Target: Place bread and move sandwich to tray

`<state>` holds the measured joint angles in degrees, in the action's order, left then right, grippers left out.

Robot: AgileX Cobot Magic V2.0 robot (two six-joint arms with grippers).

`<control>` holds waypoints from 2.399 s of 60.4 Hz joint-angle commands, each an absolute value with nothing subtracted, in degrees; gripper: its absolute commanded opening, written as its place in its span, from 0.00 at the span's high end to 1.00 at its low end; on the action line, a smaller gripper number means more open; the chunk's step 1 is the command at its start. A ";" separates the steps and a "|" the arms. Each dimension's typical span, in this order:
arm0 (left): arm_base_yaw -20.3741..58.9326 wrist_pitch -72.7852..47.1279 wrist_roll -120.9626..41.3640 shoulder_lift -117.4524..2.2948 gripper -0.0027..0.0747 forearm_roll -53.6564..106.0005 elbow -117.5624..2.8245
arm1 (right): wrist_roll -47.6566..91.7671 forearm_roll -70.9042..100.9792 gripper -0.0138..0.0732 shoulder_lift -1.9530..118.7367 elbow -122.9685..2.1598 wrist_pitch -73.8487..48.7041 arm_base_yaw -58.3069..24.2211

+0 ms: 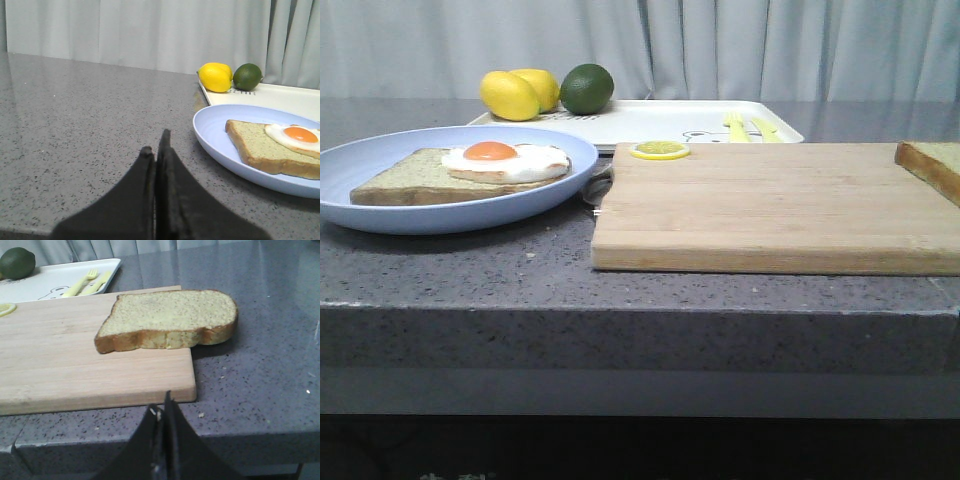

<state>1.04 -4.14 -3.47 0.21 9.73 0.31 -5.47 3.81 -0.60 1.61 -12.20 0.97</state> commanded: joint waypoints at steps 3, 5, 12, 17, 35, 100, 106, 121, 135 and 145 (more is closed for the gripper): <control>0.98 0.76 -3.24 1.42 0.99 10.00 0.27 | -5.17 3.19 0.91 -1.60 1.42 -6.61 1.03; 0.98 0.87 -3.24 1.42 0.99 10.00 0.27 | -5.17 3.19 0.91 -1.60 1.42 -6.61 1.03; 0.98 0.87 -3.24 1.42 0.99 10.00 0.27 | -5.17 3.55 0.91 -1.60 1.37 -5.07 1.03; 0.98 1.32 -3.24 1.42 0.99 10.00 0.27 | -5.17 3.98 0.91 -1.60 1.37 -2.00 0.98; 0.98 7.27 -3.24 0.80 0.99 9.46 -5.11 | -5.17 3.92 0.91 -1.01 -9.05 -7.22 1.03; 1.08 3.11 -3.24 -38.01 0.19 4.57 -28.71 | -5.17 3.90 0.10 36.08 -38.45 -20.76 0.98; 1.08 3.23 -3.24 -38.01 0.19 4.57 -28.71 | -5.17 3.90 0.10 37.82 -40.30 -24.69 1.04; 1.08 3.32 -3.24 -38.01 0.19 4.57 -28.71 | -5.86 2.65 0.10 53.89 -53.20 -37.87 3.53; 1.08 3.32 -3.24 -38.01 0.19 4.57 -28.71 | -7.46 6.79 0.10 67.91 -60.86 -42.09 15.72; 1.08 3.32 -3.24 -38.01 0.19 4.57 -28.71 | -3.07 9.75 0.10 76.79 -64.89 -46.63 18.66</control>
<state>1.04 -1.47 -3.47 -37.76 4.44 -26.47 -5.89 7.36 74.12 -61.13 -46.51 17.17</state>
